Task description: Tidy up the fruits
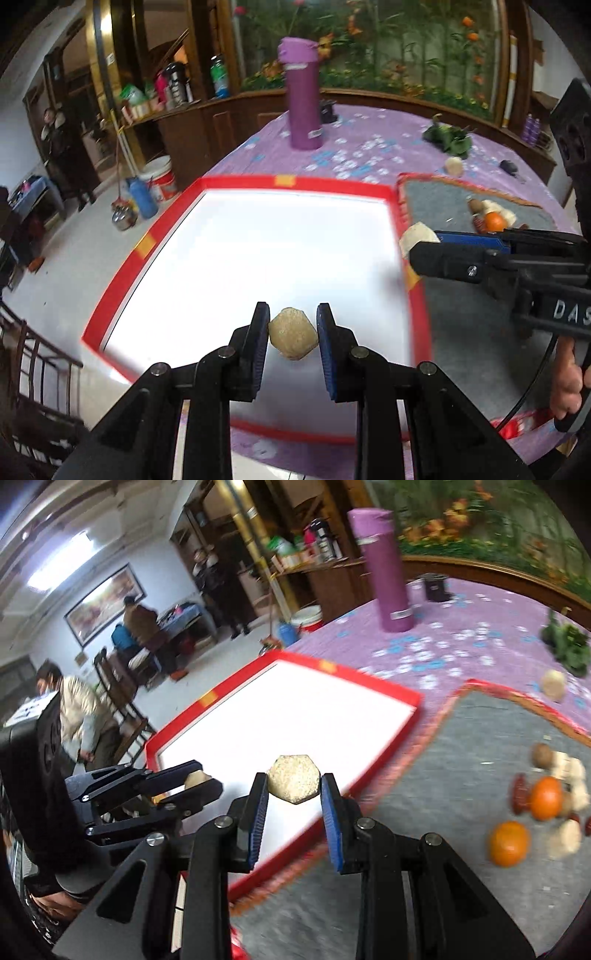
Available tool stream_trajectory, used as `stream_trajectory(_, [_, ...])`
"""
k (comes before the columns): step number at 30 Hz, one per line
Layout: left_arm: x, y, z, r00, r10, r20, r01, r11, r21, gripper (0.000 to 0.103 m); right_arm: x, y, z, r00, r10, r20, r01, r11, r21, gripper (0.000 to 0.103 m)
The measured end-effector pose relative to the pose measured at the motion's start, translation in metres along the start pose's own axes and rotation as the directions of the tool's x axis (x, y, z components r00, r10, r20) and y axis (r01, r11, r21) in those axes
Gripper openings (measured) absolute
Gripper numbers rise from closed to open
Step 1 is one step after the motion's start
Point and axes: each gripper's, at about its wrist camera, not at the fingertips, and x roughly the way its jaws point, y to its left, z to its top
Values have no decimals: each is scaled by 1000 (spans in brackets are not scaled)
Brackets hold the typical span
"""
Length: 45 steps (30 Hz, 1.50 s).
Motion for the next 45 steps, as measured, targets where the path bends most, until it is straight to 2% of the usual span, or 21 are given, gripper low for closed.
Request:
stream_trajectory(8, [6, 16, -13, 998, 54, -32, -54, 998, -12, 26, 35, 17, -6, 995, 10, -102, -11, 1000, -13, 32])
stream_trajectory(9, [7, 16, -14, 998, 59, -37, -59, 998, -11, 30, 36, 17, -6, 994, 16, -112, -17, 1000, -13, 35])
stream_trajectory(11, [6, 16, -13, 996, 78, -34, -78, 997, -8, 49, 26, 15, -5, 994, 46, -103, -46, 999, 2, 41])
stream_trajectory(12, [4, 15, -12, 995, 96, -19, -96, 995, -4, 64, 18, 15, -4, 996, 52, -74, -52, 999, 6, 44])
stream_trajectory(13, [0, 14, -11, 994, 106, -3, -106, 994, -1, 69, 8, 11, -2, 998, 55, -42, -55, 998, 7, 45])
stream_trajectory(16, [-13, 3, -6, 992, 117, 55, -119, 992, 30, 71, -28, -10, -2, 998, 28, 52, -29, 999, 15, 49])
stream_trajectory(18, [-19, -9, -3, 994, 78, 79, -83, 995, 61, 74, -52, -33, -7, 995, -22, 99, 19, 999, 32, 55])
stream_trajectory(21, [-26, -42, -3, 996, -27, 90, 13, 988, 151, 74, -94, -83, -21, 981, -120, 150, 103, 988, 116, 56])
stream_trajectory(23, [-26, -66, -3, 993, -82, 86, 62, 976, 209, 74, -113, -110, -30, 978, -145, 152, 117, 976, 181, 56])
stream_trajectory(27, [-26, -117, -5, 981, -181, 64, 148, 927, 346, 74, -140, -143, -50, 970, -210, 123, 178, 957, 230, 56])
stream_trajectory(31, [-20, -157, -12, 970, -242, 9, 212, 870, 446, 74, -141, -154, -59, 975, -206, 86, 183, 958, 219, 56])
stream_trajectory(35, [-17, -172, -17, 952, -303, -53, 294, 845, 447, 74, -128, -155, -62, 979, -202, 42, 191, 964, 187, 56])
stream_trajectory(36, [-17, -173, -19, 950, -307, -57, 300, 845, 443, 74, -125, -154, -63, 977, -209, 27, 201, 964, 176, 56])
stream_trajectory(38, [-17, -176, -18, 950, -308, -51, 298, 849, 436, 74, -119, -157, -63, 961, -277, 14, 271, 949, 163, 56])
stream_trajectory(41, [-17, -176, -18, 946, -319, -51, 310, 854, 419, 74, -131, -168, -66, 960, -276, 49, 262, 944, 202, 56])
stream_trajectory(43, [-13, -181, -18, 940, -334, -68, 330, 844, 423, 74, -136, -176, -68, 949, -311, 40, 297, 932, 208, 56])
stream_trajectory(45, [-9, -185, -19, 942, -328, -71, 326, 840, 434, 73, -141, -183, -70, 946, -321, 36, 307, 928, 213, 56])
